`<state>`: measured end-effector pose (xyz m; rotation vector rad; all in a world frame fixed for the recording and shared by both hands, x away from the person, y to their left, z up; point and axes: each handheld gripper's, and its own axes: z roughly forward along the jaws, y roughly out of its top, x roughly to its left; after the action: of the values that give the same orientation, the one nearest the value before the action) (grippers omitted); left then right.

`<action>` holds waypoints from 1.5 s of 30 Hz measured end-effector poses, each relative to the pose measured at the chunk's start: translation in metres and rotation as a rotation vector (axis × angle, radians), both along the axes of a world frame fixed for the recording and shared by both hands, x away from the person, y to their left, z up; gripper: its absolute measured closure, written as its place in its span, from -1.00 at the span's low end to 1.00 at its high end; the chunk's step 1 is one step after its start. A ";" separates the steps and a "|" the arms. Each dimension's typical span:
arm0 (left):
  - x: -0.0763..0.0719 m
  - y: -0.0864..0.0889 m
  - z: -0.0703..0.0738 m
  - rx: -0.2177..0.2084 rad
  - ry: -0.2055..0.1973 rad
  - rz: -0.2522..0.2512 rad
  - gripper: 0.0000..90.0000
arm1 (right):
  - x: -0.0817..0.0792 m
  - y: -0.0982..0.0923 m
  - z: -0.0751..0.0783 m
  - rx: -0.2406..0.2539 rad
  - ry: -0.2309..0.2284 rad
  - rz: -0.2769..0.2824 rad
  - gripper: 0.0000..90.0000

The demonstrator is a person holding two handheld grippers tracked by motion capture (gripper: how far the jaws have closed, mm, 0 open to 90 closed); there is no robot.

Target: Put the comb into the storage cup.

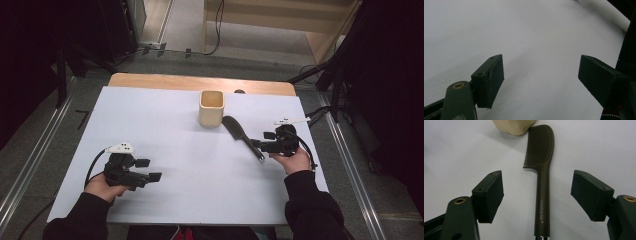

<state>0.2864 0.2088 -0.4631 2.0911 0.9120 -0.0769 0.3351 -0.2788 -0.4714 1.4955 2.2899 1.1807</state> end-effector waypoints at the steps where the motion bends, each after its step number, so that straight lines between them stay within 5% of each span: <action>1: 0.000 0.000 0.000 -0.001 0.000 0.001 -0.53 | 0.000 0.000 -0.002 0.002 0.007 -0.001 -0.45; 18: 0.000 0.000 0.000 -0.001 -0.003 0.003 -0.53 | 0.000 0.006 -0.037 -0.032 0.080 -0.005 -0.37; 32: 0.001 0.001 0.001 -0.002 -0.002 0.002 -0.53 | -0.013 0.015 -0.046 -0.180 -0.048 -0.030 -0.03; 45: 0.001 0.000 0.000 0.001 -0.002 0.001 -0.53 | -0.021 0.016 -0.051 -0.177 -0.104 -0.058 0.34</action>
<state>0.2871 0.2090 -0.4626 2.0910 0.9125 -0.0739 0.3145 -0.2627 -0.5223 1.3931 2.2037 0.9870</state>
